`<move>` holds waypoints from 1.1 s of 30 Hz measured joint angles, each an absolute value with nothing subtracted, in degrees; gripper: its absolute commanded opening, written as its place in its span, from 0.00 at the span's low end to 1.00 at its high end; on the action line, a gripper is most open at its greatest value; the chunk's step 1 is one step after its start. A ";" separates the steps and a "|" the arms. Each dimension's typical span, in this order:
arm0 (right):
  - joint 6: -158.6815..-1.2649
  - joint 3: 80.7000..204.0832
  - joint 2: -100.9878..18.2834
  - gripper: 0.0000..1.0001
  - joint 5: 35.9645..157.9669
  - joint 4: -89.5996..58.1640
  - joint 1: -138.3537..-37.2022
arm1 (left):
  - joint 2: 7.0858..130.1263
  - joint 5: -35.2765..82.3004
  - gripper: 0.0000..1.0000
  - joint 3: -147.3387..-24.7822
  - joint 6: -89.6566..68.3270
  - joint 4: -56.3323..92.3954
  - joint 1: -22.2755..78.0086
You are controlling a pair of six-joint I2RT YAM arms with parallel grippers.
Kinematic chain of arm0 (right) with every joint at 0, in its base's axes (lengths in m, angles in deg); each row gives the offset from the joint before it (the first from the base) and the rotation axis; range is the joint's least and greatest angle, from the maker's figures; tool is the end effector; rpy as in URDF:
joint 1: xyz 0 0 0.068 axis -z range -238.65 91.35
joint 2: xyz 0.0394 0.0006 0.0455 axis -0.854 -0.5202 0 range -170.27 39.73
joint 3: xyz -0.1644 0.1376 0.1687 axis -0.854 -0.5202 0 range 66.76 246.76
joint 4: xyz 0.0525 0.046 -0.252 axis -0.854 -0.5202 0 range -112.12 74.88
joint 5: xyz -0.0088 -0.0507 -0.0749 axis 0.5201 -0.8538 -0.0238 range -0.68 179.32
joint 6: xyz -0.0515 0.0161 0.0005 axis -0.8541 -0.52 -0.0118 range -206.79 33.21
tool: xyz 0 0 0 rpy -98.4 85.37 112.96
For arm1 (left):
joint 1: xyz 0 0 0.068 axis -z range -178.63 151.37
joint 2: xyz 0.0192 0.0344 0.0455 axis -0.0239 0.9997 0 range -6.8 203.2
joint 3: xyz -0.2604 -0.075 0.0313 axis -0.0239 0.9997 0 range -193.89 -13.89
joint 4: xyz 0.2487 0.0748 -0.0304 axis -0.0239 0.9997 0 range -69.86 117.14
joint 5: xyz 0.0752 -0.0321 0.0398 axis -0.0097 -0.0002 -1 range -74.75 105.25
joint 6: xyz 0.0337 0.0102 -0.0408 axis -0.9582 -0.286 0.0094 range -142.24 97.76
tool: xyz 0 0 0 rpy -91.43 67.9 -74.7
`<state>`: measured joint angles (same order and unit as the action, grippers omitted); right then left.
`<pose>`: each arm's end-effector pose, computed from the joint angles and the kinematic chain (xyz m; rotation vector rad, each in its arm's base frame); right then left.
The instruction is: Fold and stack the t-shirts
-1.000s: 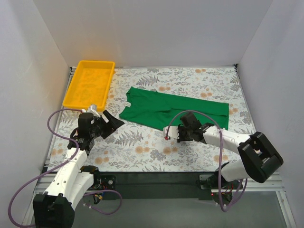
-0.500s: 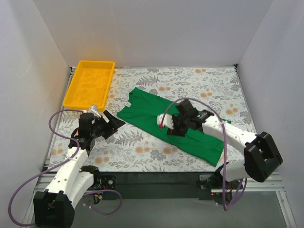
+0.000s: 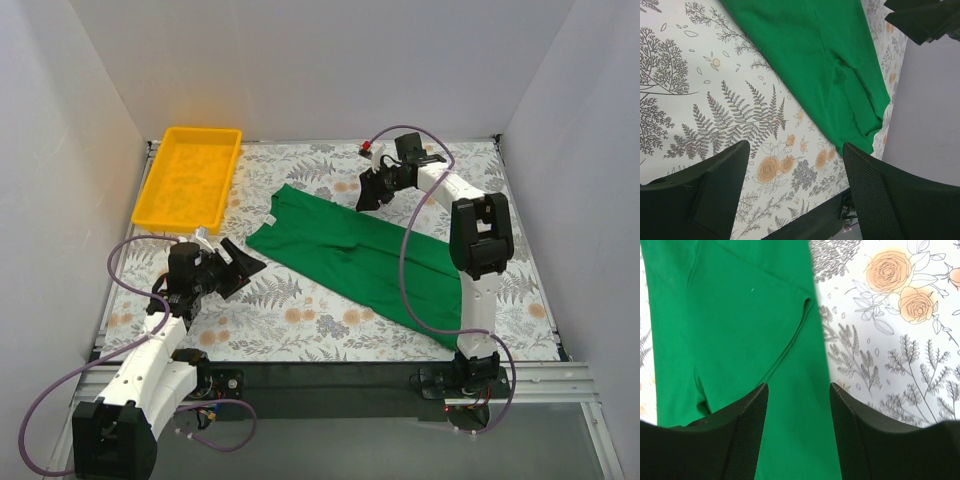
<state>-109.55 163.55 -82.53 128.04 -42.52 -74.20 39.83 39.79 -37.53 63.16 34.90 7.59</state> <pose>0.4461 0.1473 0.2045 -1.0336 2.1298 0.7746 0.1693 -0.0332 0.1999 -1.3891 2.0986 -1.2591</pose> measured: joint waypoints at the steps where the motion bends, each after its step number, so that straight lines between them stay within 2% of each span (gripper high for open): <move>1: -108.00 165.65 -84.65 0.59 128.83 -42.67 -73.98 | 39.83 39.92 0.75 -37.44 63.16 34.90 7.59; 12: -98.38 178.52 -96.84 0.59 132.79 -43.53 -73.50 | 40.88 40.86 0.75 -37.05 63.05 34.20 7.59; 17: -97.09 179.97 -98.68 0.59 132.42 -43.53 -73.50 | 40.88 41.49 0.75 -37.03 63.05 33.72 7.59; 24: -96.59 179.33 -99.75 0.52 133.29 -43.35 -73.50 | 41.76 42.12 0.75 -36.90 63.05 32.87 7.59; 27: -96.66 178.15 -99.73 0.44 134.97 -42.54 -73.50 | 41.91 42.54 0.75 -36.85 63.05 32.54 7.59; 32: -96.94 176.86 -99.71 0.23 136.20 -42.26 -73.39 | 42.02 42.98 0.75 -36.85 63.05 32.06 7.56; 33: -96.94 176.75 -99.71 0.16 136.44 -42.35 -73.42 | 42.06 43.04 0.75 -36.85 63.05 32.06 7.59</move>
<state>-96.94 176.75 -99.71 136.44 -42.35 -73.42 42.06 43.04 -36.85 63.05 32.06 7.59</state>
